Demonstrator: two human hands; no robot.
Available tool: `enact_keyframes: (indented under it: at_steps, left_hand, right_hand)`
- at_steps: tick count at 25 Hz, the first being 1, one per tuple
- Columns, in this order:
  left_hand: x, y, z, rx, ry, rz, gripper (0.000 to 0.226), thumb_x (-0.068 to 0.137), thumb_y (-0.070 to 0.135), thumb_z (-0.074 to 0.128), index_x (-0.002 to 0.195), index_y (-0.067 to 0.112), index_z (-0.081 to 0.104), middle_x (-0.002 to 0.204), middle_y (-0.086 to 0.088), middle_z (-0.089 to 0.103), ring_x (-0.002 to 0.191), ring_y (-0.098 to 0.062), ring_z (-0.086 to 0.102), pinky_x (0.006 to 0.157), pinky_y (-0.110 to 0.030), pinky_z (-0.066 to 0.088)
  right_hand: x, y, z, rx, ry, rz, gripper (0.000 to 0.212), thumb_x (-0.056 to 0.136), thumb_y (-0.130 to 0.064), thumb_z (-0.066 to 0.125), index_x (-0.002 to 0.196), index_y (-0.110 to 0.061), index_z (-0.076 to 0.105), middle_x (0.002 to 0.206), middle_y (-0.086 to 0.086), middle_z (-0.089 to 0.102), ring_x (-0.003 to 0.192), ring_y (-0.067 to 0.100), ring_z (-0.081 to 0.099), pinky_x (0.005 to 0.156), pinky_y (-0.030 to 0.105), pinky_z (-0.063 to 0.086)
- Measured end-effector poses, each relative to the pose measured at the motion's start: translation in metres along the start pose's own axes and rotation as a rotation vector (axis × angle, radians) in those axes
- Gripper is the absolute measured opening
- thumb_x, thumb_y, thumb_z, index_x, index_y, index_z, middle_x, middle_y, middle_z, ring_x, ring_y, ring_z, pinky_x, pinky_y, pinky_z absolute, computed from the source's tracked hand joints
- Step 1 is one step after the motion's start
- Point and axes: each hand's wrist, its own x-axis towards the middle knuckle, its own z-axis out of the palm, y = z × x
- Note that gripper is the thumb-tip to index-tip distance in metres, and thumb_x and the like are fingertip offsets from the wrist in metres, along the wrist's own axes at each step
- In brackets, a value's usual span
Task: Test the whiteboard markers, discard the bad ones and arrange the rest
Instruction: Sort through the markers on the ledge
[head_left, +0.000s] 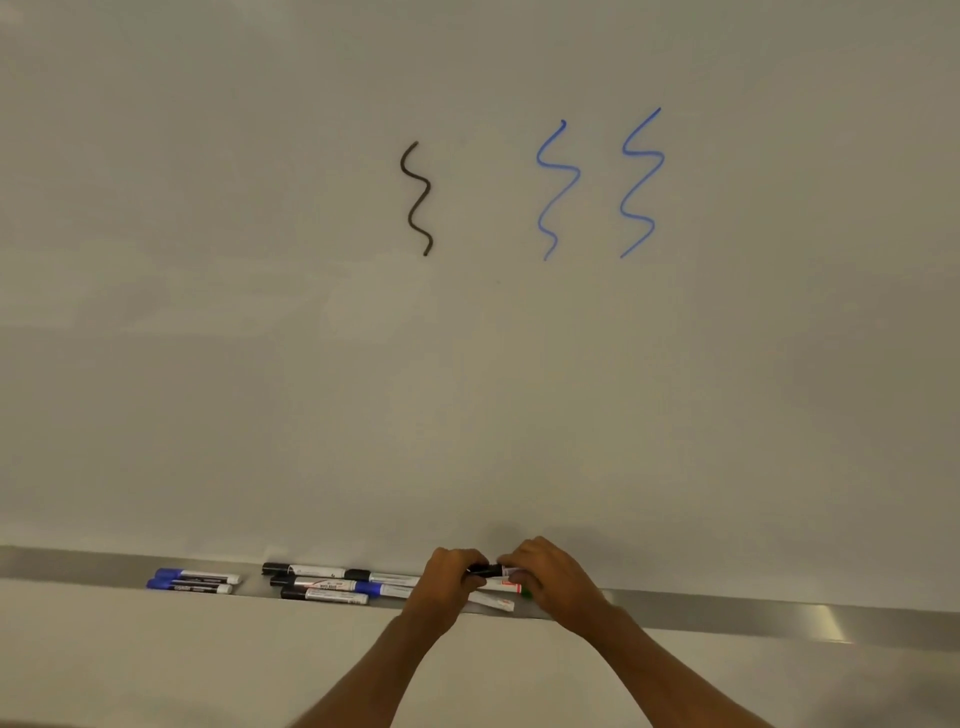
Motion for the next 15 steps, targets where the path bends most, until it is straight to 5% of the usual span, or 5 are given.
enact_keyframes:
  at_steps: [11, 15]
  left_hand:
    - [-0.013, -0.017, 0.005, 0.088, 0.031, 0.038, 0.028, 0.096, 0.03, 0.043, 0.106, 0.018, 0.066, 0.101, -0.003, 0.07, 0.092, -0.018, 0.06, 0.083, -0.026, 0.042]
    - [-0.025, -0.045, -0.01, 0.053, 0.077, -0.024, 0.015, 0.094, 0.022, 0.052, 0.1, 0.019, 0.065, 0.091, -0.002, 0.068, 0.085, -0.014, 0.058, 0.077, -0.024, 0.045]
  right_hand:
    - [0.012, -0.017, 0.002, 0.177, -0.114, 0.019, 0.026, 0.091, -0.019, 0.049, 0.106, -0.014, 0.07, 0.095, 0.007, 0.069, 0.086, 0.017, 0.057, 0.071, 0.019, 0.037]
    - [0.021, -0.034, 0.012, 0.125, -0.198, 0.029, 0.032, 0.096, -0.022, 0.049, 0.126, -0.017, 0.058, 0.113, 0.006, 0.063, 0.103, 0.018, 0.056, 0.087, 0.028, 0.041]
